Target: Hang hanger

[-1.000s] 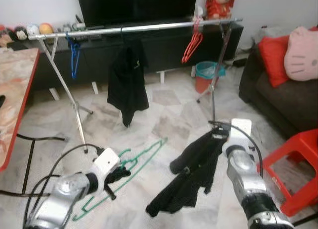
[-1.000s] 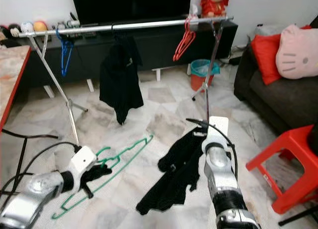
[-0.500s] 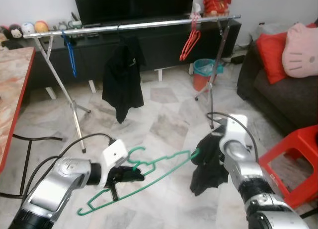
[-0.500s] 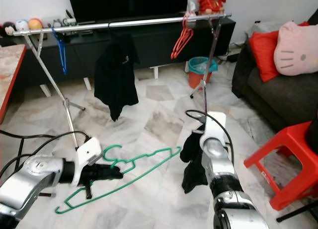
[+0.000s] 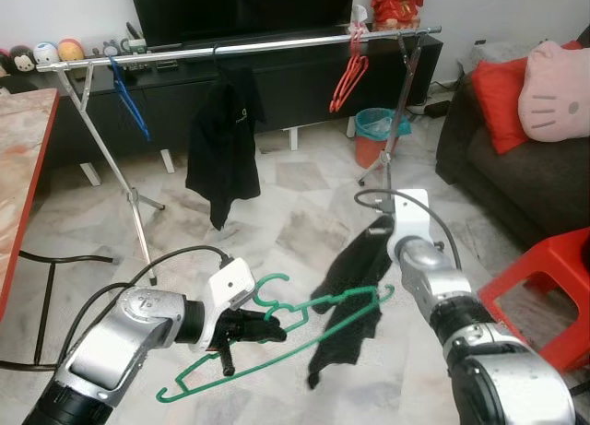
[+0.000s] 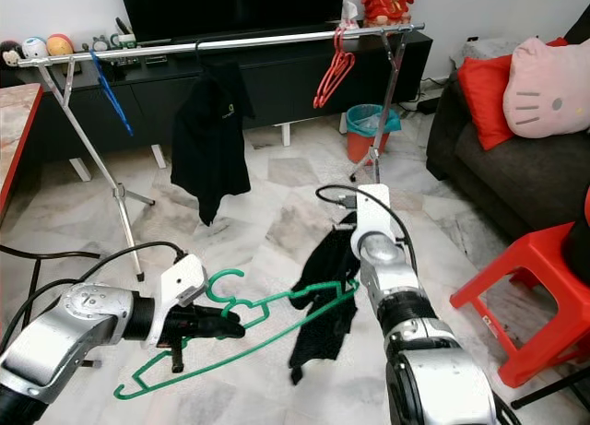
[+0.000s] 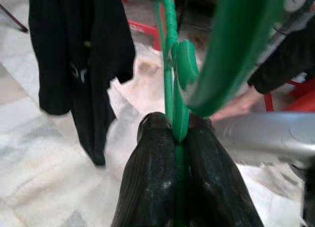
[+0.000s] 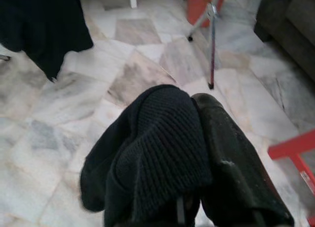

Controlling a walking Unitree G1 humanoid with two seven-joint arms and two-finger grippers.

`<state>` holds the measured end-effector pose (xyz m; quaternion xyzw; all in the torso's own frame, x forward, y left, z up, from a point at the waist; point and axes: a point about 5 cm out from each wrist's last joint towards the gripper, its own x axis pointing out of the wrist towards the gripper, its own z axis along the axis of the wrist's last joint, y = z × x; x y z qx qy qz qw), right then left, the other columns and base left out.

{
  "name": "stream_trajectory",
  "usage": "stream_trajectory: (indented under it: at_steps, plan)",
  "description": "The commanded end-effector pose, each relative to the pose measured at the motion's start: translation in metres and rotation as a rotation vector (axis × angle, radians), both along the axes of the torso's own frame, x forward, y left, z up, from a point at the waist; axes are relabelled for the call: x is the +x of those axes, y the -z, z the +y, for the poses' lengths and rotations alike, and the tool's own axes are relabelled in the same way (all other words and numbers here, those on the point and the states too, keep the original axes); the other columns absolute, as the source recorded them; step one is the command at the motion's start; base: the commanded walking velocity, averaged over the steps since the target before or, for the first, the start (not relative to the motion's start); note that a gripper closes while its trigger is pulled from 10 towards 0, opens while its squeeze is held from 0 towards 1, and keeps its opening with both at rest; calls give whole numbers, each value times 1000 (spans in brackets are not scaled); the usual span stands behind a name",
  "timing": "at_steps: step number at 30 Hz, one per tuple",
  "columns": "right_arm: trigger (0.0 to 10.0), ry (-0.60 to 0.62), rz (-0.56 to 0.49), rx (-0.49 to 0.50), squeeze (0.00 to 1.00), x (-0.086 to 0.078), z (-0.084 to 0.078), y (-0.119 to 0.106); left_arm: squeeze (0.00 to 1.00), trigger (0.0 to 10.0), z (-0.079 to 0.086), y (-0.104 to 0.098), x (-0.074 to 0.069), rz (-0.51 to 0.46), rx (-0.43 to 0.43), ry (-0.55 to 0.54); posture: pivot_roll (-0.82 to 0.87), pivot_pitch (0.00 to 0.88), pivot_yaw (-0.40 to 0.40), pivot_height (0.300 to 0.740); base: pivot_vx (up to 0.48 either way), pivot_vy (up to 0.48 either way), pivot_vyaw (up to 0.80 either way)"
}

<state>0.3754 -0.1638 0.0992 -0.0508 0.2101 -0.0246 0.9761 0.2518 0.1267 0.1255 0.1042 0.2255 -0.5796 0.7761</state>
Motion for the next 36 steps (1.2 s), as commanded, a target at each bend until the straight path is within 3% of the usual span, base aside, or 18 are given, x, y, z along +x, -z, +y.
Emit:
stream_trajectory:
  at_steps: [1,4,10,21,32,36]
  plan:
    - [10000,-35,-29,-5,0,6,7,-11,0,10000,0,-5,7,-41,40,-37,37,0,4,740,0,0,0]
    - [10000,-53,-20,0,0,6,10,-10,0,10000,0,-2,18,-70,79,-123,39,0,5,740,0,0,0]
    - [10000,-66,-4,11,0,5,14,-7,0,10000,-5,2,22,-76,104,-155,38,0,4,740,0,0,0]
    - [10000,-127,-3,32,0,6,24,-9,0,10000,-4,17,39,-83,223,-319,40,0,5,740,0,0,0]
    - [10000,-130,47,6,0,-2,18,8,0,10000,-12,8,34,-74,152,-259,47,0,0,740,0,0,0]
    - [10000,-70,39,12,0,-1,11,6,0,10000,-8,13,23,-37,192,-185,52,0,-3,740,0,0,0]
